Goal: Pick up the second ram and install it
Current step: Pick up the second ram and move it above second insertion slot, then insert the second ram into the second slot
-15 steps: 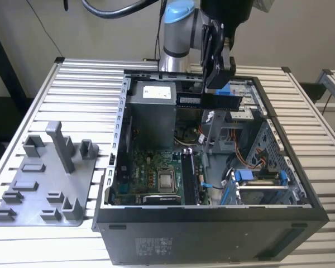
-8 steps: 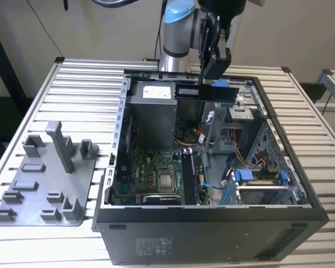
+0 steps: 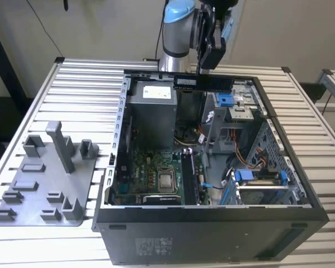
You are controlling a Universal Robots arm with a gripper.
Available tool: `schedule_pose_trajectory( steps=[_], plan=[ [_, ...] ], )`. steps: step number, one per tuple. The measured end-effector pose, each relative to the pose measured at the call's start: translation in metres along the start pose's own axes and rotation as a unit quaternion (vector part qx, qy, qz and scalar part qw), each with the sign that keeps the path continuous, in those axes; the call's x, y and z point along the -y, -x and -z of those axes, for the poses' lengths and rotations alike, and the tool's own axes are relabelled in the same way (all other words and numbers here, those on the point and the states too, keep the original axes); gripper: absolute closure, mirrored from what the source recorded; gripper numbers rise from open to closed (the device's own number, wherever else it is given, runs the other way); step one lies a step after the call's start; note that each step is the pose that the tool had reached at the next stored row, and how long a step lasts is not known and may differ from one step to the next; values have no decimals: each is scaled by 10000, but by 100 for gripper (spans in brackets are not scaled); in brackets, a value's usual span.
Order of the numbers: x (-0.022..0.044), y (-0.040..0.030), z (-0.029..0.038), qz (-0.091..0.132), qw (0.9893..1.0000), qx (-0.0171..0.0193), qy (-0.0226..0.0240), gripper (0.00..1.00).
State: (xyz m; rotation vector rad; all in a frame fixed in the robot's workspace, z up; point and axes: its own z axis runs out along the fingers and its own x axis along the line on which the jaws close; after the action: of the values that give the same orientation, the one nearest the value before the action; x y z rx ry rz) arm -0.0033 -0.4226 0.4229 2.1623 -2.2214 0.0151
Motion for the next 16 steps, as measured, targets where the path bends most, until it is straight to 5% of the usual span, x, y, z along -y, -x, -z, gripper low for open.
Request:
schedule_pose_trajectory(
  steps=[7, 16],
  plan=[
    [-8, 127, 4, -1, 10000, 0, 0, 86],
    [-8, 134, 5, -1, 10000, 0, 0, 86]
  ],
)
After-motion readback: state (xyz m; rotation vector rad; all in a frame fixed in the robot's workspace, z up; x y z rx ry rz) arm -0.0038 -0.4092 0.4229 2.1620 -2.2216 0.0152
